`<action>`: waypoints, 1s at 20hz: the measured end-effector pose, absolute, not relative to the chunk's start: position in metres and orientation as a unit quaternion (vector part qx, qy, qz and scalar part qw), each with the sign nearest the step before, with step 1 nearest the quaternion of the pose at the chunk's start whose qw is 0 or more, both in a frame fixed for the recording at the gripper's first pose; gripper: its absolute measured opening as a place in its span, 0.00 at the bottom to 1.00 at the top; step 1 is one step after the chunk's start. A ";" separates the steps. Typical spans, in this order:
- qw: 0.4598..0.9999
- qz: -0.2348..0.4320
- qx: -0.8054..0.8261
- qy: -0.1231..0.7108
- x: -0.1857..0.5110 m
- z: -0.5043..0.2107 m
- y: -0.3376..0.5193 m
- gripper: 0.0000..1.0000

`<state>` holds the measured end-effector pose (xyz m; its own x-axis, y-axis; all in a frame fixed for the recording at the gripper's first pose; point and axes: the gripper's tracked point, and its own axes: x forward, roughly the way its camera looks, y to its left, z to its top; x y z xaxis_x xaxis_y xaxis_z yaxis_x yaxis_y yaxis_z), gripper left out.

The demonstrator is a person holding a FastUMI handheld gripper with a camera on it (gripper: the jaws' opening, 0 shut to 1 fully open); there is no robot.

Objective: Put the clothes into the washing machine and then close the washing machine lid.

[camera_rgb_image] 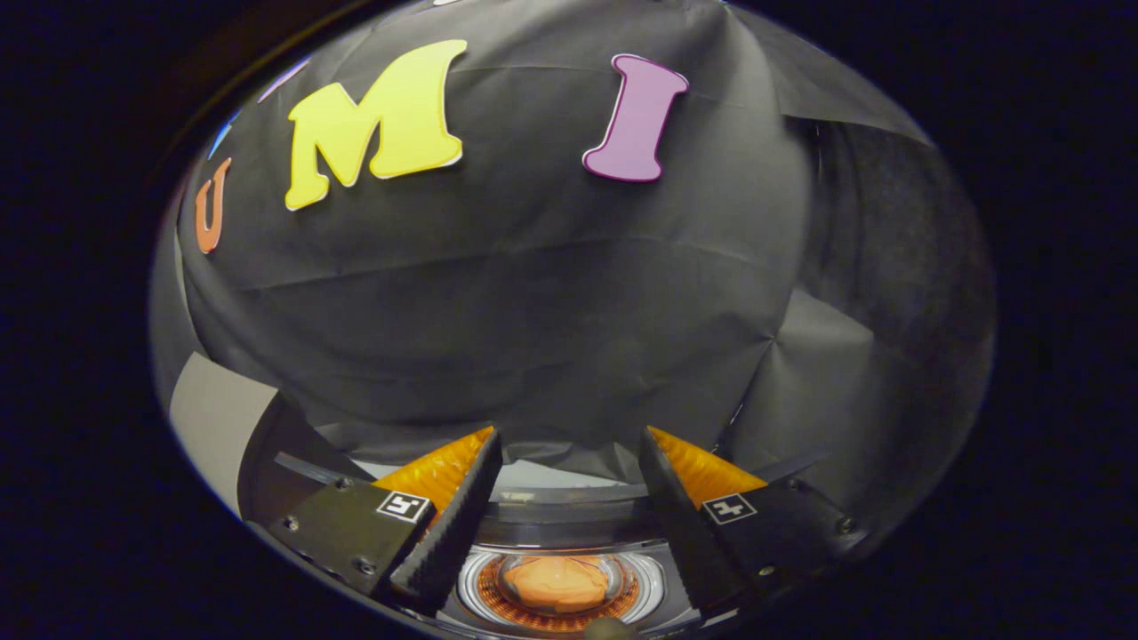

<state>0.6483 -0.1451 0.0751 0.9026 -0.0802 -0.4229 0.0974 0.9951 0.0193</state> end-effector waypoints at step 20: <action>0.981 -0.046 0.015 0.189 0.565 0.044 -0.142 0.96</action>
<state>0.5649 -0.1418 0.0436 0.9240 -0.0839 -0.3730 0.0953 0.9954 0.0122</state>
